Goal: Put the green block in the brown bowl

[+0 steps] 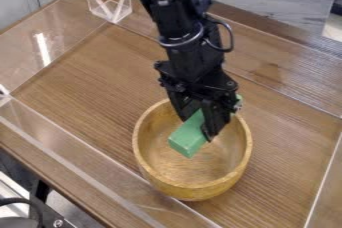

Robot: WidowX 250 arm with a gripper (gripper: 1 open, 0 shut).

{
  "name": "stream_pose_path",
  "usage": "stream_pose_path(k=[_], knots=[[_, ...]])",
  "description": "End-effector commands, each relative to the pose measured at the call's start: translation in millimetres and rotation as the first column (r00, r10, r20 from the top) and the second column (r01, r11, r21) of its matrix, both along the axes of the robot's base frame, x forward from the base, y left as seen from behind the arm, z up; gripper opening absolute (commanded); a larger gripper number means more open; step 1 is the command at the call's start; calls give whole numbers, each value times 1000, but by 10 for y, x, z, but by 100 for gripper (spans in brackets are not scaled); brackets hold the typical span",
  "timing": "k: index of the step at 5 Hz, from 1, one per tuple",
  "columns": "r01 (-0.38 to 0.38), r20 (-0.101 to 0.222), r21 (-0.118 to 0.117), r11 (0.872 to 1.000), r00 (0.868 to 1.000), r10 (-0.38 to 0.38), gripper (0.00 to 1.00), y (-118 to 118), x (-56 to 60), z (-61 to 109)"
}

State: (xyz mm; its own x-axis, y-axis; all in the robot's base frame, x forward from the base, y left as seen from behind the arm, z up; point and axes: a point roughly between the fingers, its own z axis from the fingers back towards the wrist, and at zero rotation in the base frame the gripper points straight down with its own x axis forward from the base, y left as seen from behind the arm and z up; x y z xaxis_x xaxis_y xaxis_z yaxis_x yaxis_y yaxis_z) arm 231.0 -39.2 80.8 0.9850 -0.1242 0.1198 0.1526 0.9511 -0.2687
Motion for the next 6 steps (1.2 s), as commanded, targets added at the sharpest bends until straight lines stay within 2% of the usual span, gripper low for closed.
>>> stream_pose_path(k=[1, 6], knots=[[-9, 36, -6, 1000, 999, 9, 0, 23, 79, 76], [-14, 35, -24, 1000, 999, 15, 0, 35, 103, 54]])
